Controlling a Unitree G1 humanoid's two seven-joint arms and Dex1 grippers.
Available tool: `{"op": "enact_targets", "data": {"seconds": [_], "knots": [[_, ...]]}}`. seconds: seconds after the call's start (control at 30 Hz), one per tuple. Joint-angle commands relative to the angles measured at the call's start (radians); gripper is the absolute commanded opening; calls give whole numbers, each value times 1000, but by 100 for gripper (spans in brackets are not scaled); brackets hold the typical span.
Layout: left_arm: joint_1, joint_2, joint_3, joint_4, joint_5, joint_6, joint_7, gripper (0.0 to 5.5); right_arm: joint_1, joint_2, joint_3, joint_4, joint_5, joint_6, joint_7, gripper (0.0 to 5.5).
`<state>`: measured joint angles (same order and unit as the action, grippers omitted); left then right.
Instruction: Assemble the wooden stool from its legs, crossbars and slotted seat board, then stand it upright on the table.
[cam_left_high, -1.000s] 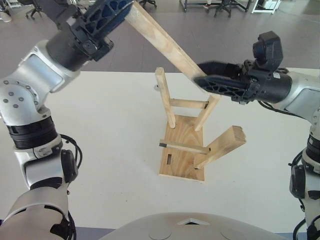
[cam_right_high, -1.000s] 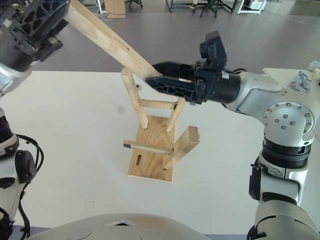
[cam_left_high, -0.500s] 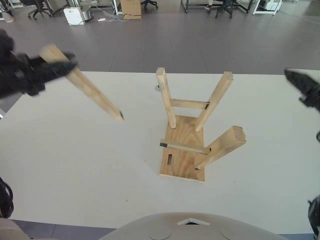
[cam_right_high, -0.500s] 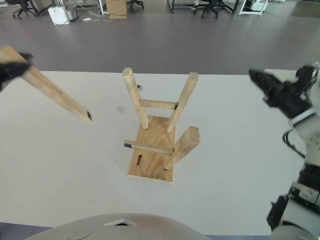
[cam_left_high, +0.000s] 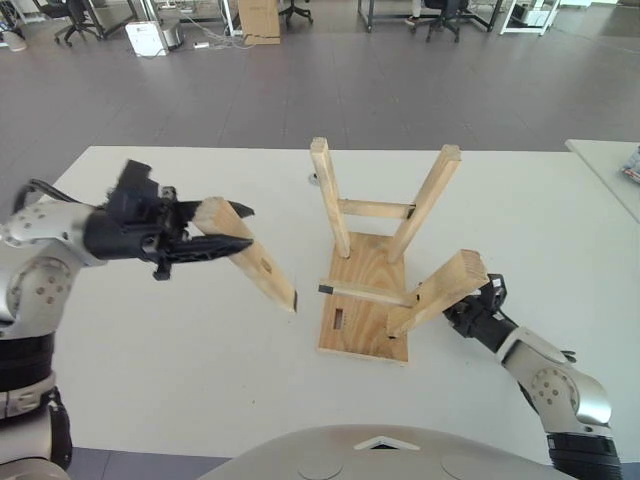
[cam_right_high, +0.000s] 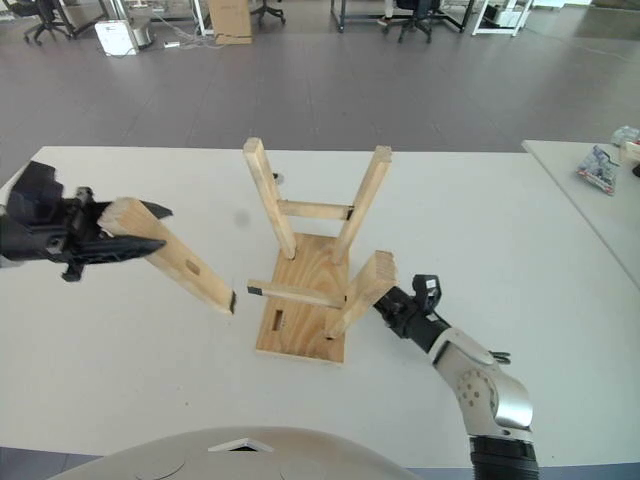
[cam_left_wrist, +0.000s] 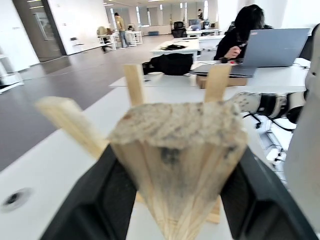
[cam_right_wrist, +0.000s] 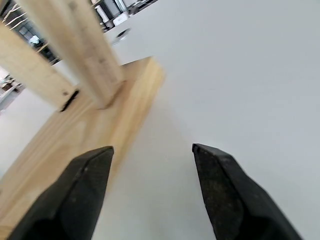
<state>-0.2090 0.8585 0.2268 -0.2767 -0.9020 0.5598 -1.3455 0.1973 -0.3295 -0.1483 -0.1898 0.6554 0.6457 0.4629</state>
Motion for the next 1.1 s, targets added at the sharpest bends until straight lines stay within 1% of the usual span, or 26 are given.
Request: {"op": "enact_targets", "data": {"seconds": [0.03, 0.27, 0.37, 0.5, 0.6, 0.77, 0.97, 1.1], "knots": [[54, -50, 2, -57, 4, -31, 36, 210, -13, 14, 39, -6, -18, 47, -26, 294], [54, -128, -14, -90, 7, -80, 68, 210, -14, 20, 57, -21, -19, 57, -26, 294], [74, -141, -30, -100, 12, -86, 66, 210, -26, 9, 51, -18, -19, 64, -18, 294], [72, -157, -73, -59, 53, -117, 39, 210, -79, -18, 6, 3, -10, 65, -3, 294], [72, -173, -85, -45, 67, -140, 42, 210, -118, -34, 15, 21, -17, 63, 22, 294], [83, -165, -105, -21, 98, -175, 6, 210, -151, -43, 0, 36, -15, 68, 38, 294], [60, -146, -140, 18, 150, -223, -57, 210, -143, -19, 47, 27, -27, 65, 41, 294], [-41, -168, -201, 88, 192, -256, -90, 210, -142, -3, 120, 38, -71, 55, 43, 294]]}}
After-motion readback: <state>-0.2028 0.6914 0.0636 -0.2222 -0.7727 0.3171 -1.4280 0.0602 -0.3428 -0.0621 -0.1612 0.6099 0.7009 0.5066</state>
